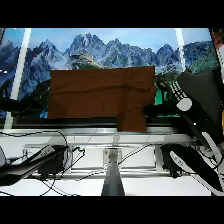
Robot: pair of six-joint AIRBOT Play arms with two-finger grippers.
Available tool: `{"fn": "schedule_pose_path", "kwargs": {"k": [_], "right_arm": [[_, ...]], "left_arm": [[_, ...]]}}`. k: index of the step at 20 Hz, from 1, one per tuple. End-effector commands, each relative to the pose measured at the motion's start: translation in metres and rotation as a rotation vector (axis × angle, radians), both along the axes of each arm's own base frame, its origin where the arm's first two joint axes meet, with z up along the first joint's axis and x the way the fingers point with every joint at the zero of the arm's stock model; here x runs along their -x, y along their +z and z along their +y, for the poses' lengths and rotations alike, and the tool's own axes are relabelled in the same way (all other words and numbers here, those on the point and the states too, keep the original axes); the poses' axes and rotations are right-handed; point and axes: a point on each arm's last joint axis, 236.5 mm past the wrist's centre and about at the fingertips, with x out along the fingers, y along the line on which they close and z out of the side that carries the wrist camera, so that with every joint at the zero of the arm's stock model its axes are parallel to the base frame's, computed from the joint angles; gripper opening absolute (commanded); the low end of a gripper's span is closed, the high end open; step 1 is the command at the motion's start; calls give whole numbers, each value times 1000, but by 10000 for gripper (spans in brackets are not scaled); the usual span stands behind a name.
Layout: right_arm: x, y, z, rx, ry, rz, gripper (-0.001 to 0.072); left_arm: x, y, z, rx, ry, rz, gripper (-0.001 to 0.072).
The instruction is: Fold the clothes and pants, and hang the long-sleeved shirts on hangers.
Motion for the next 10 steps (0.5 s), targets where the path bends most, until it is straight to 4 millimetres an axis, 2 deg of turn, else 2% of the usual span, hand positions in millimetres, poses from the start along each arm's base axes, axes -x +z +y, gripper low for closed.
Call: {"fn": "schedule_pose_path", "kwargs": {"k": [1,3,6,8,10], "right_arm": [[-10,14,-5,30,18,-51,12],[-9,15,-4,28,18,-50,12],[-10,17,-1,8,10,-49,12],[-12,18,1,-2,3,-53,12],[-16,20,2,-11,-10,-69,12]], "left_arm": [[8,-30,-18,45,8,-16,464],[12,-48,-27,57,22,-30,464],[22,-68,-28,49,41,0,464],[19,-75,-25,40,57,-2,464],[7,-78,-21,33,96,-37,463]]}}
